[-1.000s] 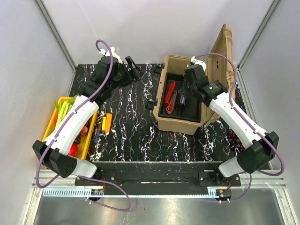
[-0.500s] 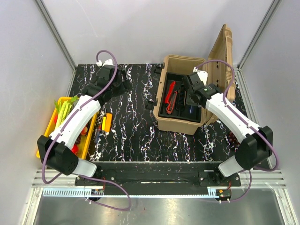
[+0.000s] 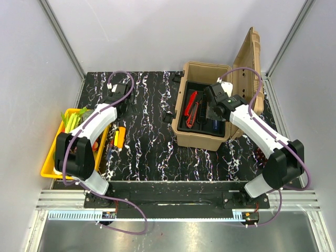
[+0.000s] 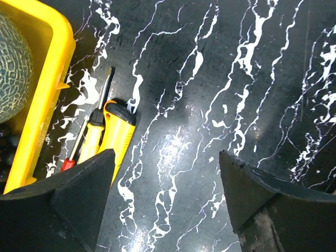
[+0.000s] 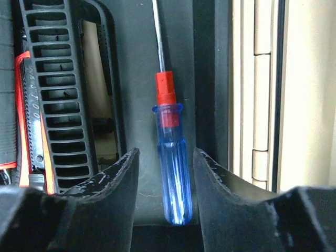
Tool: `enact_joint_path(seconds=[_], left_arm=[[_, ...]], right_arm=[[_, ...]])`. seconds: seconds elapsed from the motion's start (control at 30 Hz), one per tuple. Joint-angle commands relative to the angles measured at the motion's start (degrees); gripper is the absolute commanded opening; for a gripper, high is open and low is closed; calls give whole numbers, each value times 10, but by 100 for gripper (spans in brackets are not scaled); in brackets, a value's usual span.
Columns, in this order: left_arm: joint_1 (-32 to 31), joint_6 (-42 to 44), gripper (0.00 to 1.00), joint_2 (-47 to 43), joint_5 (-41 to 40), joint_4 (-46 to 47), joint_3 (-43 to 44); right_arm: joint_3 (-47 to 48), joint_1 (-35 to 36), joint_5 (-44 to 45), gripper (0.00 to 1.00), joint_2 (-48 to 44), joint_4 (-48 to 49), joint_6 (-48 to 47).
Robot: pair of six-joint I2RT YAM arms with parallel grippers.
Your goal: Pack the tool kit
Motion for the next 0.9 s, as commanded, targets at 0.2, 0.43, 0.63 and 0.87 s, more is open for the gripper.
enact_joint_path(seconds=[0.2,0.43,0.63,0.87], left_arm=[[7,6,86,2,-44,-1,-45],[11,-1,77,22,-52,16,-89],[36,11,78,61,-8,85,-108],[38,18,72,91,5,100,-103]], right_arm=[[60,-4,-19,62,-76,31,-34],[80,-4,-41,66,-105,63,-49],[65,-4,-51,68,-110,69,-38],[55,-5,-44,69,-121,70,-39]])
